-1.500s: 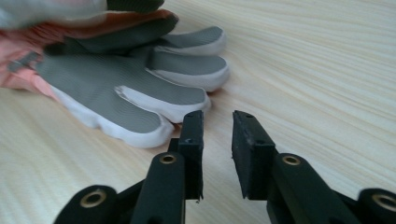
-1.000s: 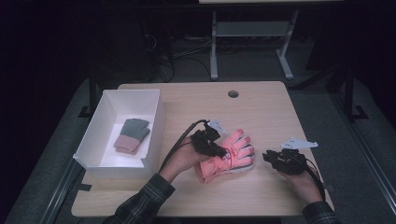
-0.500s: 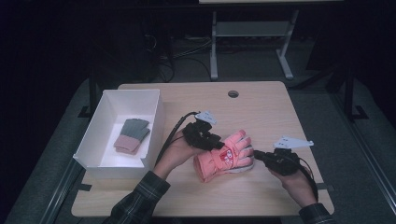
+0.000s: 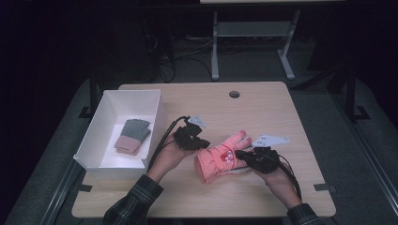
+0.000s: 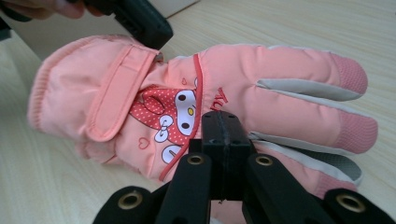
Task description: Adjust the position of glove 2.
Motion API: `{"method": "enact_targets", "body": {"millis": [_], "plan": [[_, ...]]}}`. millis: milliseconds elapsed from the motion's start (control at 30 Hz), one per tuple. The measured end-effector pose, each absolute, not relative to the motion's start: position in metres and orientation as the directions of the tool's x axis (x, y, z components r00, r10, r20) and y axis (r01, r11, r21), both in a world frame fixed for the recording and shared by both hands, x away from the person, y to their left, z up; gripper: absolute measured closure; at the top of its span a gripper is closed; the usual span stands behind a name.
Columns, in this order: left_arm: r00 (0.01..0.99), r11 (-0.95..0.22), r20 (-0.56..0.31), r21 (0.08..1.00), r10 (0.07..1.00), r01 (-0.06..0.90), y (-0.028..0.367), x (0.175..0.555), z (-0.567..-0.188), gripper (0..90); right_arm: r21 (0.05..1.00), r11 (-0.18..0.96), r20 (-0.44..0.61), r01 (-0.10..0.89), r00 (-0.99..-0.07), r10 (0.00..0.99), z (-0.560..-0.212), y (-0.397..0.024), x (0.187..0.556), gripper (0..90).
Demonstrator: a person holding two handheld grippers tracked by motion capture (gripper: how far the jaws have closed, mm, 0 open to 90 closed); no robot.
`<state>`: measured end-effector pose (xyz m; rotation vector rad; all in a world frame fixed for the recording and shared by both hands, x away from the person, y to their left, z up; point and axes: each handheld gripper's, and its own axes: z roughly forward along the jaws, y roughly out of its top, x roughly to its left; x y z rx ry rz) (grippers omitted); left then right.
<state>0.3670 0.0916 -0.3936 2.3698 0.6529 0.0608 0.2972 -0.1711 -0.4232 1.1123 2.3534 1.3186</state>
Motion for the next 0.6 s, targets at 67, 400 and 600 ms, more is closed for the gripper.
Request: {"method": "enact_targets", "body": {"millis": [67,400,600], "plan": [[0.875,-0.655,-0.137,0.613,0.463,0.442,0.093,0.364,-0.397,89.6,0.802,0.311,0.162,0.511,-0.686,0.709,-0.425,-0.168,0.3,90.0],[0.87,-0.629,-0.202,0.62,0.45,0.469,0.1,0.336,-0.407,89.6,0.8,0.309,0.171,0.515,-0.689,0.705,-0.424,-0.163,0.312,90.0],[0.875,-0.613,-0.231,0.638,0.426,0.466,0.099,0.323,-0.408,89.5,0.816,0.29,0.197,0.501,-0.711,0.675,-0.419,-0.16,0.307,90.0]]}}
